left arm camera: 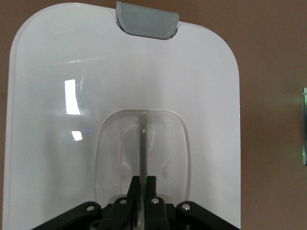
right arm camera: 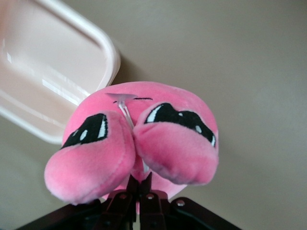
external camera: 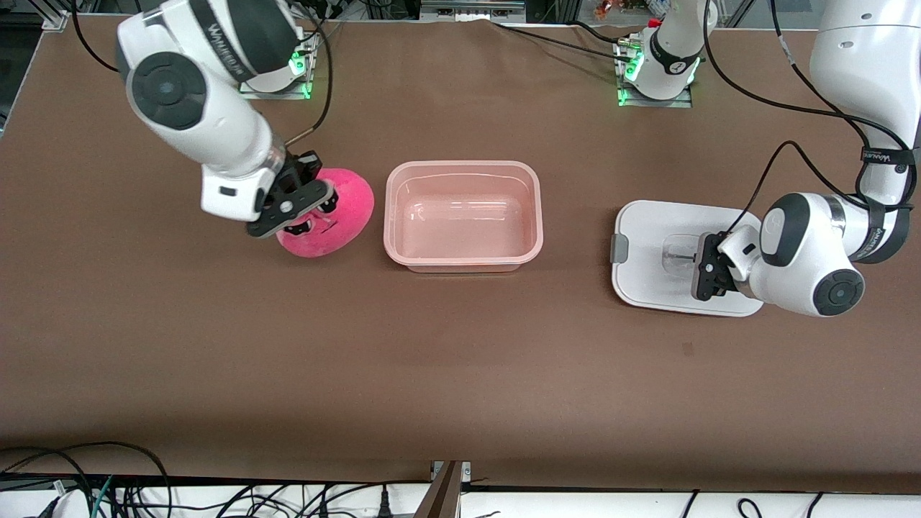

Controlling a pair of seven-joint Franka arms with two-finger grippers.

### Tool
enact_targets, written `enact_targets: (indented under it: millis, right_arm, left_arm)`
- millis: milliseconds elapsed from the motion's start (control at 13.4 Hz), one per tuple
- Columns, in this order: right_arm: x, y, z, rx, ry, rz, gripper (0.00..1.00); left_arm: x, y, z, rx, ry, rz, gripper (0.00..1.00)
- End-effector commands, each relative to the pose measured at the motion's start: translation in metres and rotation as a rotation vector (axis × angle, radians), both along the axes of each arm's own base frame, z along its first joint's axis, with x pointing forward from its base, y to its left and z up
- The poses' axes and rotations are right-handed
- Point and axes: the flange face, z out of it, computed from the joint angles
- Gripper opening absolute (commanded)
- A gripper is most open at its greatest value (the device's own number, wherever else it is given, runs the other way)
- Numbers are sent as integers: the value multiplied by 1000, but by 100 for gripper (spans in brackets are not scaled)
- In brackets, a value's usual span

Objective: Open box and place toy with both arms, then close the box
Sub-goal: 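Lift the pink plush with the right gripper and carry it toward the tub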

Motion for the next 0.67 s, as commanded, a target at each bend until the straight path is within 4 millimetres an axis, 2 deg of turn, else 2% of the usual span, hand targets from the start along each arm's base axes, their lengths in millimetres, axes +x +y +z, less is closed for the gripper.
enact_targets:
  millis: [0, 374, 449, 599]
  right_arm:
    - [-14, 25, 5, -40, -4, 165, 0]
    - [-63, 105, -2, -144, -62, 376, 0]
    - [-71, 116, -2, -166, -78, 408, 0]
    - [-78, 124, -4, -212, -90, 446, 0]
  left_arm:
    - [-7, 10, 5, -44, -21, 21, 0]
    - [-7, 9, 6, -46, -22, 19, 0]
    - [-7, 8, 6, -46, -22, 17, 0]
    - [-6, 7, 6, -47, -22, 14, 0]
